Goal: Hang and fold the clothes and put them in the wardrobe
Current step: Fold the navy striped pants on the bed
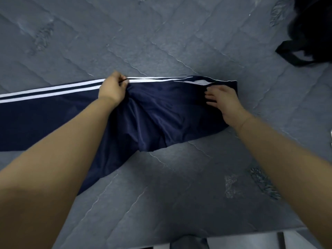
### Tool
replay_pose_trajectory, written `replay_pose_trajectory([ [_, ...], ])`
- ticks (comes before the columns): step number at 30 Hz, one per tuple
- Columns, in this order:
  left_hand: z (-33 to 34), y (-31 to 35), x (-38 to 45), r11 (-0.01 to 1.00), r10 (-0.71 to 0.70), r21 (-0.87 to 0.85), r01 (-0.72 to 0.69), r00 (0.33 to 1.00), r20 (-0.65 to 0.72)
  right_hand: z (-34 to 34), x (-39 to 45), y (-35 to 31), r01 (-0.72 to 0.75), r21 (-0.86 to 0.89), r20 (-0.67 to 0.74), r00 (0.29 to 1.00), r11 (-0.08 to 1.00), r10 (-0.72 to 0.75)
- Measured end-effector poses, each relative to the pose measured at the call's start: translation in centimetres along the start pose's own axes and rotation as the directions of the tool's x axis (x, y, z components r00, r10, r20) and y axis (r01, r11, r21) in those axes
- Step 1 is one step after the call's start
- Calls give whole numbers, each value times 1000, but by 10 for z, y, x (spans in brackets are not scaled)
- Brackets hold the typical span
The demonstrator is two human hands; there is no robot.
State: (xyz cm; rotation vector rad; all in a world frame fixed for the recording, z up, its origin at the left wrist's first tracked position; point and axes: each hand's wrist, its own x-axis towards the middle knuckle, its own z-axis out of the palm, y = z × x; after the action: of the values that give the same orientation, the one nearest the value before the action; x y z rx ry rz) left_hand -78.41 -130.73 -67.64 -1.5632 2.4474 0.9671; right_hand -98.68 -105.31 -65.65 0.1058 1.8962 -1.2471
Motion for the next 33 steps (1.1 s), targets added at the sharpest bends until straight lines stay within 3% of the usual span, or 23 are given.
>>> replay_pose_trajectory([
  [1, 3, -1, 0, 999, -3, 34, 3, 1000, -4, -4, -2, 5, 160, -157, -45, 985, 974, -169],
  [2, 5, 0, -2, 998, 8, 66, -7, 1000, -18, -9, -5, 8, 331, -338, -52, 928, 881, -369],
  [4, 9, 3, -8, 991, 98, 100, -93, 994, -43, -18, -6, 12, 546, -615, 40, 743, 570, -668],
  [5, 10, 5, -12, 980, 166, 121, -160, 985, -37, -21, -4, 10, 573, -694, 100, 677, 436, -730],
  [6, 11, 7, -16, 963, 232, 150, -226, 973, -22, -22, 0, 7, 572, -743, 159, 655, 348, -738],
  [9, 13, 9, -18, 935, 326, 140, -325, 945, 17, -21, 18, -5, 526, -815, 292, 735, 243, -612],
  [12, 8, 7, -10, 946, 319, 48, -322, 946, 58, -25, 29, -21, 542, -817, 365, 751, 198, -550],
  [15, 2, 5, 1, 896, 394, 221, -385, 919, 5, -30, 33, -41, 601, -768, 435, 744, 223, -507],
  [17, 0, 9, 6, 890, 400, 257, -377, 915, -41, -29, 37, -50, 583, -769, 443, 781, 261, -441],
  [20, 8, 15, 10, 931, 289, 247, -268, 956, -53, -26, 42, -48, 508, -846, 441, 837, 162, -323],
  [22, 13, 13, 5, 964, 183, 202, -172, 983, -35, -20, 39, -39, 476, -874, 410, 830, 97, -379],
  [24, 8, 4, -5, 983, 135, 129, -128, 990, -49, -11, 26, -27, 475, -874, 381, 800, 101, -464],
  [29, -32, -52, -50, 989, 141, -34, -141, 990, -6, 30, -36, -10, 680, -692, 479, 684, 243, -550],
  [33, -60, -120, -98, 984, 43, -173, -29, 996, 75, 93, -91, -4, 709, -562, 495, 701, 426, -514],
])
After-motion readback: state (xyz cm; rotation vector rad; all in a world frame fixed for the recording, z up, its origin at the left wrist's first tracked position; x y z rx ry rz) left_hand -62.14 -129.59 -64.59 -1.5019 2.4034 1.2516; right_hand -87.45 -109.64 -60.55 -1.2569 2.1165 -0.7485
